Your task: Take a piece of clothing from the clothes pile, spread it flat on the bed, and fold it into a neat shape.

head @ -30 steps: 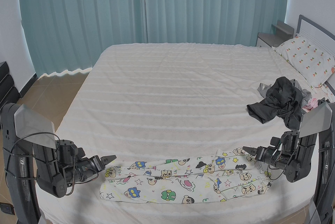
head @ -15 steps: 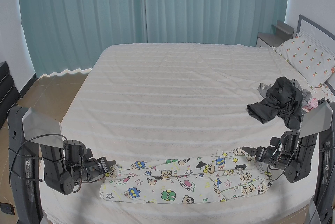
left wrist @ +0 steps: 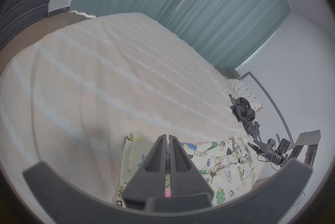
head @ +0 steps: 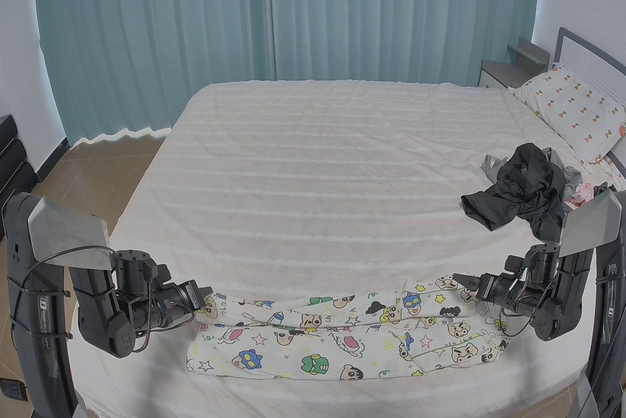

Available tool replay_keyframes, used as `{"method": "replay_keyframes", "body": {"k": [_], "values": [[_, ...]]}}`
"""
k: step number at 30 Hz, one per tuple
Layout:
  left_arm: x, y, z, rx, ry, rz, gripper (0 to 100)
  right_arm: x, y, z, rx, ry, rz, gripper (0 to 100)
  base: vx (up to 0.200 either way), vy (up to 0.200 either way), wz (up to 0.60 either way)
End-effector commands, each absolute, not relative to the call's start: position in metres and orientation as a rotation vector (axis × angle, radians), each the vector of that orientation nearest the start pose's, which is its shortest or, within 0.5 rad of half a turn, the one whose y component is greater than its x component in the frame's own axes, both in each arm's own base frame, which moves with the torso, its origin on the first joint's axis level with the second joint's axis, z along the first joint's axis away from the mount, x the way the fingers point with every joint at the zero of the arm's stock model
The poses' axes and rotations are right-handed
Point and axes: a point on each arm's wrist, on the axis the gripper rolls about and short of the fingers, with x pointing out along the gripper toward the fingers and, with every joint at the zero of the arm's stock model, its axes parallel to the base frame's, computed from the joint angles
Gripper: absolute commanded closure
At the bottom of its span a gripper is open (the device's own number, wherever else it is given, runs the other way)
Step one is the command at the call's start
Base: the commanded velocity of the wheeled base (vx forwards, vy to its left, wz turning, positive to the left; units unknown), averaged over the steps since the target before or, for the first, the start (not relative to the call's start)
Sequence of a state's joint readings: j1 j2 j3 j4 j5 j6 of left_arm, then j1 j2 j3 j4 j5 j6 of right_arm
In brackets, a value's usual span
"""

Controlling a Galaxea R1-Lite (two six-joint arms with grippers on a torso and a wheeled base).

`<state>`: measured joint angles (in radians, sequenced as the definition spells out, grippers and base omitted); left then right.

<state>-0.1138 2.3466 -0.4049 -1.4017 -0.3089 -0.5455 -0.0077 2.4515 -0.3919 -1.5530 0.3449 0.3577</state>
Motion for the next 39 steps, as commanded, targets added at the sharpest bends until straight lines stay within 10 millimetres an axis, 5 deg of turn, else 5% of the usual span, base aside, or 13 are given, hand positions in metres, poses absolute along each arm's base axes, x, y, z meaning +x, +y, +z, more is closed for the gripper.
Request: {"method": "replay_keyframes", "body": {"k": [1,23,32,39], "values": [[0.308,-0.042,-0.017,-0.573,0.588,-0.271,100,0.305,0.005,-0.047,0.435,0.548,0.239,0,0.0,0.0,0.0],[0.337,-0.042,-0.024,-0.466,0.448,-0.325,100,0.305,0.005,-0.047,0.436,0.548,0.239,0,0.0,0.0,0.0],[0.325,-0.034,-0.028,-0.412,0.462,-0.314,100,0.305,0.005,-0.047,0.436,0.548,0.239,0,0.0,0.0,0.0],[0.29,-0.02,-0.042,-0.319,0.59,-0.325,100,0.305,0.006,-0.047,0.436,0.549,0.24,0,0.0,0.0,0.0]]}}
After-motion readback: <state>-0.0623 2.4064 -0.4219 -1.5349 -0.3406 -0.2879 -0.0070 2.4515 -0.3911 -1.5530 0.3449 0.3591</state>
